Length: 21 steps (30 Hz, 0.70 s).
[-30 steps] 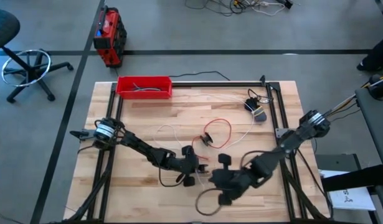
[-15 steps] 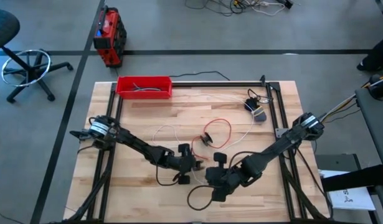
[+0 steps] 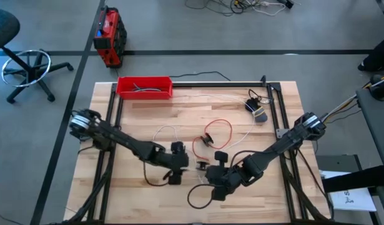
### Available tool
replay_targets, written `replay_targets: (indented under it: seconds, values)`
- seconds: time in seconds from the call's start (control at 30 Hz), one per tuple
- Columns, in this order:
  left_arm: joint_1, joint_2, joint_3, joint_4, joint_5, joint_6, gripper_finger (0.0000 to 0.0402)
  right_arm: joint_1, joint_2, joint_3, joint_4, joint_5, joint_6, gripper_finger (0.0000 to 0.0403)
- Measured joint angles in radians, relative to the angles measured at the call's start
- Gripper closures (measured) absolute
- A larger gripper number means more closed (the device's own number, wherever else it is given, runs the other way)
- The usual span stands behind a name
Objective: Coil cords
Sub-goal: Coil the white wire onto the black spool
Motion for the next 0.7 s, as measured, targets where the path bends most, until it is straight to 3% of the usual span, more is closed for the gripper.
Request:
replay_targets:
  seconds: [0.13,0.23,0.5,0.7]
  values:
    - [-0.043,-0.026,-0.056,0.295,0.0,0.076,0.0195,-0.009,0.0,0.0,0.0,0.025,0.018,0.0403]
    - [-0.058,-0.012,-0.083,0.422,0.0,0.097,0.0186,-0.014,0.0,0.013,0.0,0.033,0.023,0.0403]
    - [-0.056,0.039,-0.078,0.45,0.041,0.067,0.019,-0.015,-0.001,0.08,0.001,0.079,-0.041,0.0403]
    - [-0.055,0.062,-0.078,0.48,0.061,0.055,0.0237,-0.015,-0.001,0.093,-0.001,0.087,-0.058,0.0403]
